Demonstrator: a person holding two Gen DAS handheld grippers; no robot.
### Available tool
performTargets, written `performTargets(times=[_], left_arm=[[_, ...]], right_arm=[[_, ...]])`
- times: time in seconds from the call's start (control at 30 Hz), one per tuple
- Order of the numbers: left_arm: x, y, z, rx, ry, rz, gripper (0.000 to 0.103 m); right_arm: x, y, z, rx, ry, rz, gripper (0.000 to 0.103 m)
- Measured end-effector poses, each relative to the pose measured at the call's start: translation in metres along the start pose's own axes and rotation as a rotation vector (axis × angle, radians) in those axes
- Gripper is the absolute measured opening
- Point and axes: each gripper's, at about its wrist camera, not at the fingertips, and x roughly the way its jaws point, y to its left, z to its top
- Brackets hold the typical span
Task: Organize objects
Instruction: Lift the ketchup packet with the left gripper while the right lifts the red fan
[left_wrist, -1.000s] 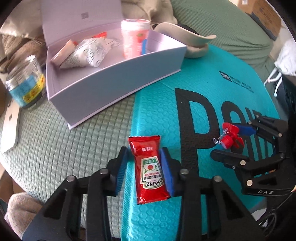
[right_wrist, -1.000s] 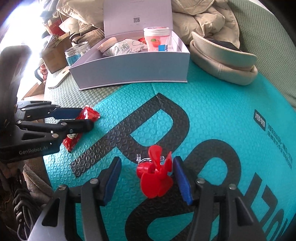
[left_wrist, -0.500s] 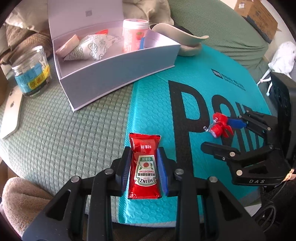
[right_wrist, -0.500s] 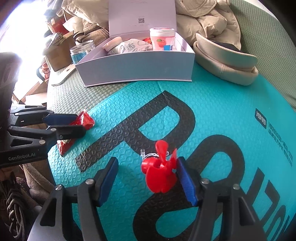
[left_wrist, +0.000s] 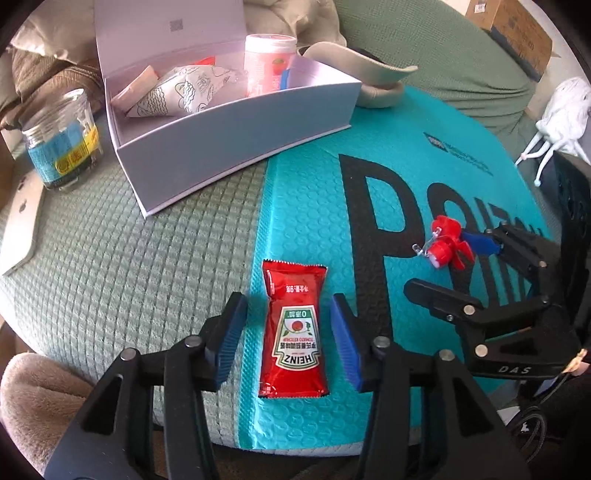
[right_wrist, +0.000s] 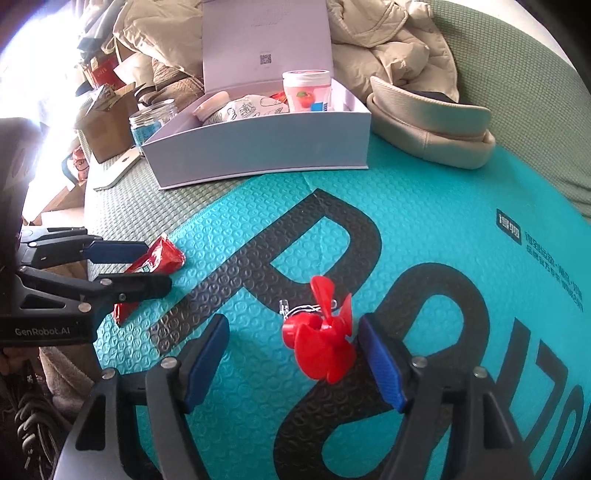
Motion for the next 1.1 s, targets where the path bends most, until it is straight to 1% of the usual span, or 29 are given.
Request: performTargets(times=[0.1, 0.13, 0.17, 0.2, 0.23, 0.27, 0.33, 0.37, 0.47, 0.53, 0.73, 1.0, 1.1], left_arm=[[-0.002, 0.001, -0.001, 0.004, -0.005, 0.002, 0.045], [-0.003, 0.002, -0.002, 0.004, -0.007, 0.003, 0.044], [-0.004, 0.003, -0.002, 0.002, -0.012, 0.007, 0.039], [-0.006, 0.005, -0.003, -0.002, -0.018, 0.011, 0.036], [-0.008, 0.008, -0.004, -0.014, -0.026, 0.016, 0.029], [-0.011, 0.012, -0.003, -0.028, -0.029, 0.014, 0.026], [-0.011, 0.02, -0.003, -0.066, -0.023, -0.018, 0.025], [-0.012, 0.022, -0.003, -0.074, -0.025, -0.022, 0.025], [-0.018, 0.022, -0.005, -0.063, -0.03, 0.0, 0.024], [-0.02, 0.022, -0.005, -0.062, -0.032, 0.011, 0.024], [-0.025, 0.035, -0.006, -0.119, -0.035, 0.018, 0.024], [-0.042, 0.052, -0.011, -0.157, -0.073, 0.042, 0.024], [-0.051, 0.059, -0.013, -0.174, -0.09, 0.064, 0.024]], right_arm=[[-0.001, 0.0, -0.001, 0.001, -0.006, -0.012, 0.073], [-0.002, 0.0, -0.001, 0.005, -0.014, -0.037, 0.06], [-0.004, -0.002, -0.001, 0.015, -0.028, -0.064, 0.036], [-0.005, -0.004, -0.002, 0.028, -0.031, -0.065, 0.034], [-0.005, -0.005, -0.001, 0.042, -0.03, -0.059, 0.033], [-0.005, -0.006, -0.001, 0.046, -0.028, -0.055, 0.033], [-0.006, -0.004, 0.001, 0.037, -0.023, -0.052, 0.033], [-0.006, -0.002, 0.001, 0.031, -0.019, -0.047, 0.033], [-0.006, 0.002, 0.003, 0.03, -0.012, -0.025, 0.033], [-0.007, 0.002, 0.004, 0.047, -0.017, -0.029, 0.033], [-0.008, 0.01, 0.009, 0.059, -0.013, -0.011, 0.033], [-0.012, 0.036, 0.022, -0.004, -0.017, 0.019, 0.033], [-0.015, 0.047, 0.027, -0.033, -0.021, 0.023, 0.033]])
